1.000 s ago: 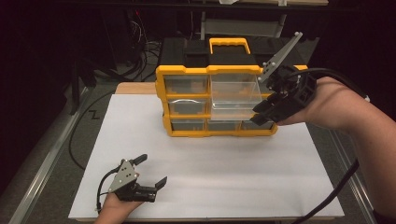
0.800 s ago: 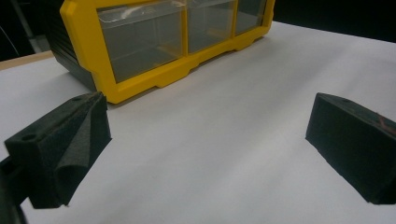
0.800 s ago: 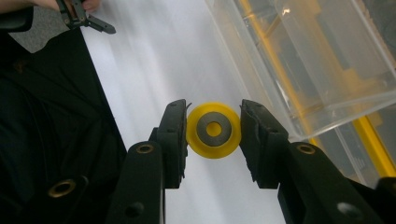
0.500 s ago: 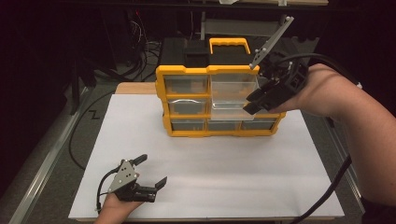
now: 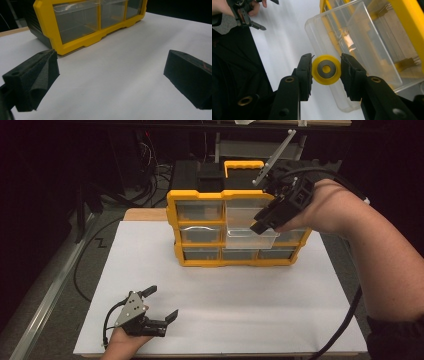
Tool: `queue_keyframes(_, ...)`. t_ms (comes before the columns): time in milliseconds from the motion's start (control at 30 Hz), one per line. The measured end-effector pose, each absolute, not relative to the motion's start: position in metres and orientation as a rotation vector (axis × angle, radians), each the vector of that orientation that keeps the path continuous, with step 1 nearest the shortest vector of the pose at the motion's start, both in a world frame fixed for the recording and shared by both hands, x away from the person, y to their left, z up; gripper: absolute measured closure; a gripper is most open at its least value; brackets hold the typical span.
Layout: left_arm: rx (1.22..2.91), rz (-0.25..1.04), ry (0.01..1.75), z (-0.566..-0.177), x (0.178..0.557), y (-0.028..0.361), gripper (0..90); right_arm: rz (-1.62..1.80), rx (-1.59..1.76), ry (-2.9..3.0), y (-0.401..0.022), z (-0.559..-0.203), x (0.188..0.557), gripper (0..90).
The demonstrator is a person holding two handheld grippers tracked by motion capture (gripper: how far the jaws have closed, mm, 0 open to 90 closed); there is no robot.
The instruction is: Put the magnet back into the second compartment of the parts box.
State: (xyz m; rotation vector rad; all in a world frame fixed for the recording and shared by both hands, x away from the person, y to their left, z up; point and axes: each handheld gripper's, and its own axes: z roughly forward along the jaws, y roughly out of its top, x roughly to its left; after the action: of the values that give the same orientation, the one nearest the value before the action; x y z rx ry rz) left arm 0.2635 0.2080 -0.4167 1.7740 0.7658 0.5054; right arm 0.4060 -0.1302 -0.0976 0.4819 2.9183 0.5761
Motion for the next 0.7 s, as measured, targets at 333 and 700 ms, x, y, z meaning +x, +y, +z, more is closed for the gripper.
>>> queue_keyframes(333,1.767,0.505,0.772,-0.417,0.263,0.209,1.0,0.551,0.495,2.915,-0.12,-0.1,0.421,64.1)
queue_keyframes(700,1.755,0.502,0.778,-0.417,0.263,0.211,1.0,0.505,0.517,2.891,-0.115,-0.099,0.437,64.0)
